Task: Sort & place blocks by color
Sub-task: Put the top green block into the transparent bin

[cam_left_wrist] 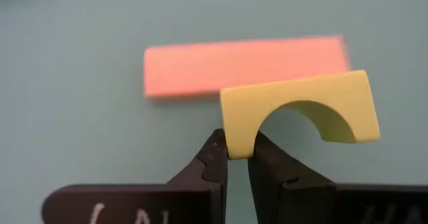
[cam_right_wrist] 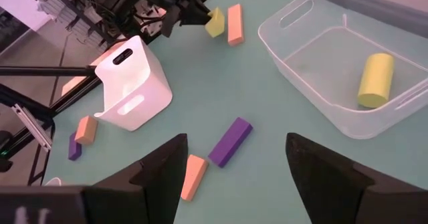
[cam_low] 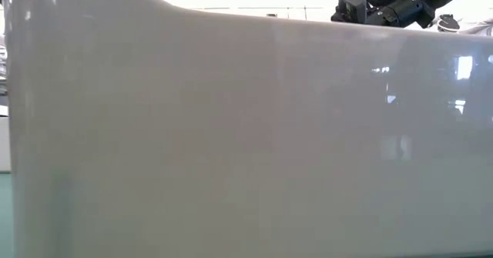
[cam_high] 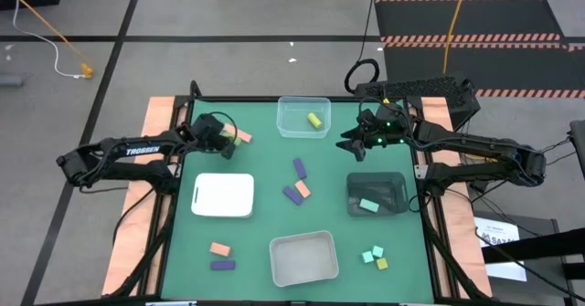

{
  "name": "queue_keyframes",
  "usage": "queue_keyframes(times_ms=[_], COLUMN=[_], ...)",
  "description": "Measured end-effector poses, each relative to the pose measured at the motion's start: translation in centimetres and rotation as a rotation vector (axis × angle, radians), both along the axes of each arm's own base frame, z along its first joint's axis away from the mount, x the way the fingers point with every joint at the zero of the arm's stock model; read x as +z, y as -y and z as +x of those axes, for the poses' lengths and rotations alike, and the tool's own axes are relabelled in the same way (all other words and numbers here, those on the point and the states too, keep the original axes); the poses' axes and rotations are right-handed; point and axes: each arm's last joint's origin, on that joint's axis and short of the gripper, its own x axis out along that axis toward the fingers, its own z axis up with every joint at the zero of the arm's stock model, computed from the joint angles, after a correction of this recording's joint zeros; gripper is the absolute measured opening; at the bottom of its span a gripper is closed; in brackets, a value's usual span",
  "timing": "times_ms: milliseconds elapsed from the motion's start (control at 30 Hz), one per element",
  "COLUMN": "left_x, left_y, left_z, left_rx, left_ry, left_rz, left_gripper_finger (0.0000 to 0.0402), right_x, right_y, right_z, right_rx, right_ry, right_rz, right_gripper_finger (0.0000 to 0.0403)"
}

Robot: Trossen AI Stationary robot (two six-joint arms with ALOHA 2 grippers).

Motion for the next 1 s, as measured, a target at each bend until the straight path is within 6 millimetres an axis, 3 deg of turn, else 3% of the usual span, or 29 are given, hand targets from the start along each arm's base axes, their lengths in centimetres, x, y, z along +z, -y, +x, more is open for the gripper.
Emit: queue_keyframes(times_ms=[233,567,700,867,1000], left_x=[2.4,9.8,13.1,17.5,21.3], left_y=[-0.9,-0.7,-0.2,0.8,1.2], left_z=[1.9,4.1,5.7,8.1,8.6], left_rx=[0.002,-0.116,-0.188,-0.31,-0.33], left_ry=[0.379,1.018,1.086,1.012,1.048], left_rz=[0.05,0.387,0.425,0.476,0.547], left_gripper_finger=[0.0032,0.0032,0.0032,0.0032,0.0032], right_x=[0.0,0.1,0.7,2.2,3.1], right_y=[0.0,0.5,0.9,1.2,1.3], right_z=[0.0,-0.1,0.1,0.6,0.7], right_rx=[-0.004,-0.148,-0.241,-0.262,-0.261], right_ry=[-0.002,-0.025,0.023,0.175,0.259], right_rz=[-0.006,-0.085,-0.151,-0.232,-0.28], right_gripper_finger=[0.0242,0.0242,0.0242,0.0242,0.0242])
